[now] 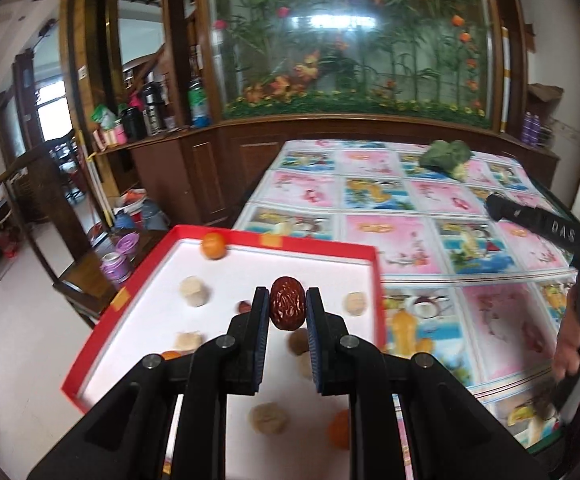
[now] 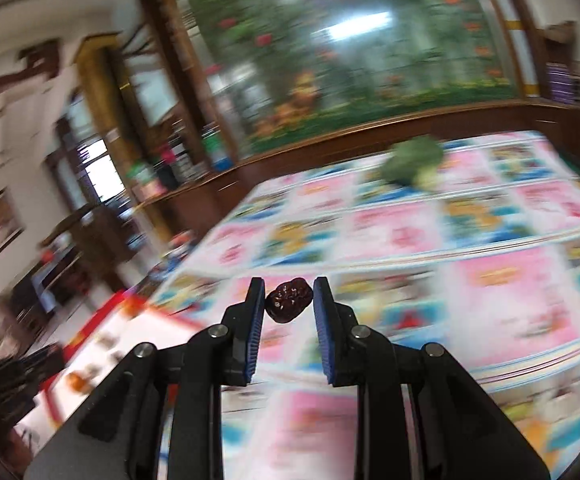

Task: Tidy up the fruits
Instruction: 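Carry both brown dates over the white tray, then open the left tool to drop its date while the right tool drops its date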

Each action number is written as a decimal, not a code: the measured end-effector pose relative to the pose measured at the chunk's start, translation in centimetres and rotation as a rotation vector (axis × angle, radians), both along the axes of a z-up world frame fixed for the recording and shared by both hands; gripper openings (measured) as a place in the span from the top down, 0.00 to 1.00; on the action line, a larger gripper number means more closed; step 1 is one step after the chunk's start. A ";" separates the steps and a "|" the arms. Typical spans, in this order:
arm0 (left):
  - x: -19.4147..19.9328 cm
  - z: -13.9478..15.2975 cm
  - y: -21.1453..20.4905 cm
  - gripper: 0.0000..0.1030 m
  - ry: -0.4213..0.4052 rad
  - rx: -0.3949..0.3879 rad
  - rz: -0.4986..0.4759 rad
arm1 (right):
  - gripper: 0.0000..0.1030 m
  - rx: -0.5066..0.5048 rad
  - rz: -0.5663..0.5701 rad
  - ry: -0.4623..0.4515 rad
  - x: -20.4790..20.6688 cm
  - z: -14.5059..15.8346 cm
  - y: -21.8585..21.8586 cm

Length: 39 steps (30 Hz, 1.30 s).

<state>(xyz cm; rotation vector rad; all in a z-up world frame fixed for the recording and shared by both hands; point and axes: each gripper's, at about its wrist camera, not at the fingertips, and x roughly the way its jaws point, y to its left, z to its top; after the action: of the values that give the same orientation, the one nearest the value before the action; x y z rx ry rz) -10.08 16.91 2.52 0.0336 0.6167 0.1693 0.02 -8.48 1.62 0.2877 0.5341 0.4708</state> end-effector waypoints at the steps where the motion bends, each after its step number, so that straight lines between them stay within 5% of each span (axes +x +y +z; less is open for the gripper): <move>1: -0.1 -0.1 0.4 0.84 0.000 -0.001 0.008 | 0.74 0.006 0.034 0.006 -0.1 -0.1 1.3; 8: -0.3 -0.6 3.2 0.84 -0.003 -0.011 0.062 | 0.74 -0.019 0.213 0.026 -2.9 -0.8 9.4; 16: -0.3 -1.3 4.3 0.84 0.010 -0.016 0.080 | 0.74 -0.068 0.332 0.040 -6.0 -2.0 13.9; 39: 0.2 -3.4 6.4 0.84 0.076 -0.001 0.134 | 0.74 -0.127 0.426 0.089 -8.6 -4.1 16.8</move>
<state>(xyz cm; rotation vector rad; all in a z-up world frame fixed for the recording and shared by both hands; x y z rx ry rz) -9.92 23.32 -0.91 -0.0024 0.6948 0.2982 -8.61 8.34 -2.51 0.0708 0.7134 0.8359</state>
